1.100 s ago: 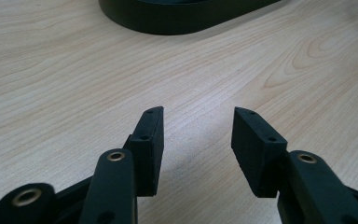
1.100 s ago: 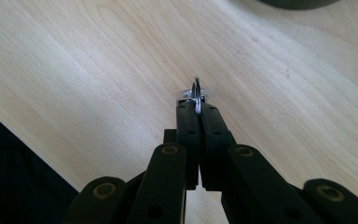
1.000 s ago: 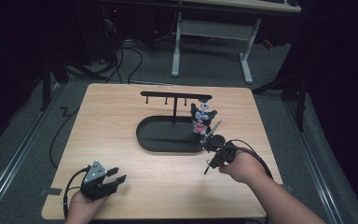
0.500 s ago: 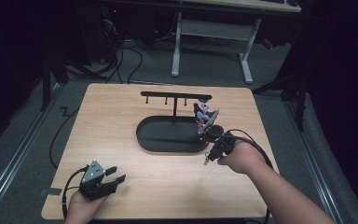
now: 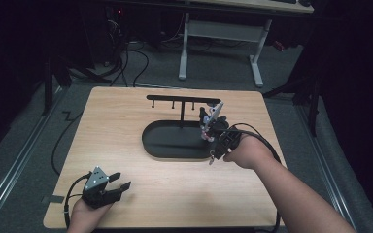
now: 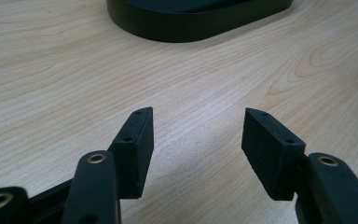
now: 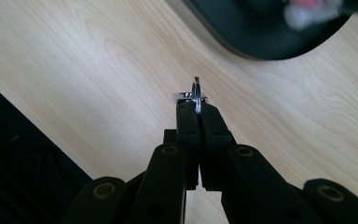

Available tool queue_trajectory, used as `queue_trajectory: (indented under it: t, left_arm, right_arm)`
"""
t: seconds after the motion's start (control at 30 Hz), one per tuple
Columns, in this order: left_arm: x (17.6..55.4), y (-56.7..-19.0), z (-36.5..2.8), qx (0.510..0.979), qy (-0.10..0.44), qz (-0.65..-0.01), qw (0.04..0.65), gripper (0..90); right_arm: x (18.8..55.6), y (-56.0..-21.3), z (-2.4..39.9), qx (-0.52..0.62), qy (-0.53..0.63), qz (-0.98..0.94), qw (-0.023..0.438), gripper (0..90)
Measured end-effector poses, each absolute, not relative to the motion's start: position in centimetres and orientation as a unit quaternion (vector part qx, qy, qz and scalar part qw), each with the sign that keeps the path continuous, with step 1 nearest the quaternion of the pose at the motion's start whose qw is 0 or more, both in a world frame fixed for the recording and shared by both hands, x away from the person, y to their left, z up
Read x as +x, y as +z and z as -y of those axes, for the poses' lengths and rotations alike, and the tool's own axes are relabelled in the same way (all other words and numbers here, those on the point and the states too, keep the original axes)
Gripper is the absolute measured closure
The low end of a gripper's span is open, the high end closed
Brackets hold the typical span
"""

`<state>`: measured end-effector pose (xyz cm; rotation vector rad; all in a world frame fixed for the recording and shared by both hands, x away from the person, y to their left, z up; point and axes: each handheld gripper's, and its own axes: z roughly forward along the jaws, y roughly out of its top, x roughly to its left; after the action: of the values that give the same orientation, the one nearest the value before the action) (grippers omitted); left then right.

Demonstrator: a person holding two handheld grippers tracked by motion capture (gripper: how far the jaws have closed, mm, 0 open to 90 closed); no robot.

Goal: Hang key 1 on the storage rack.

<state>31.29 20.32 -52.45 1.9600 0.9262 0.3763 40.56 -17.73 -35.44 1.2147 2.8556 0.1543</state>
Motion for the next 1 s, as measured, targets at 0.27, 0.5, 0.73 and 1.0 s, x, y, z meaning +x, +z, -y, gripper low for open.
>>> queue_trajectory:
  t: [0.27,0.5,0.73,1.0]
  left_arm:
    - [31.2,-52.4,-20.4,0.793,0.155,-0.375,0.454,43.6]
    - [31.2,-52.6,-20.6,0.791,0.154,-0.381,0.453,43.5]
    - [31.1,-52.6,-21.0,0.790,0.157,-0.384,0.453,43.5]
    - [30.9,-52.5,-21.4,0.787,0.161,-0.389,0.452,43.5]
  right_arm:
    - [42.1,-34.7,16.6,0.391,0.045,-0.919,0.023,88.9]
    - [43.8,-33.9,15.3,0.393,0.047,-0.918,0.025,88.9]
    - [45.9,-33.5,14.3,0.392,0.046,-0.918,0.023,88.9]
    - [47.2,-32.9,13.7,0.392,0.049,-0.918,0.024,88.9]
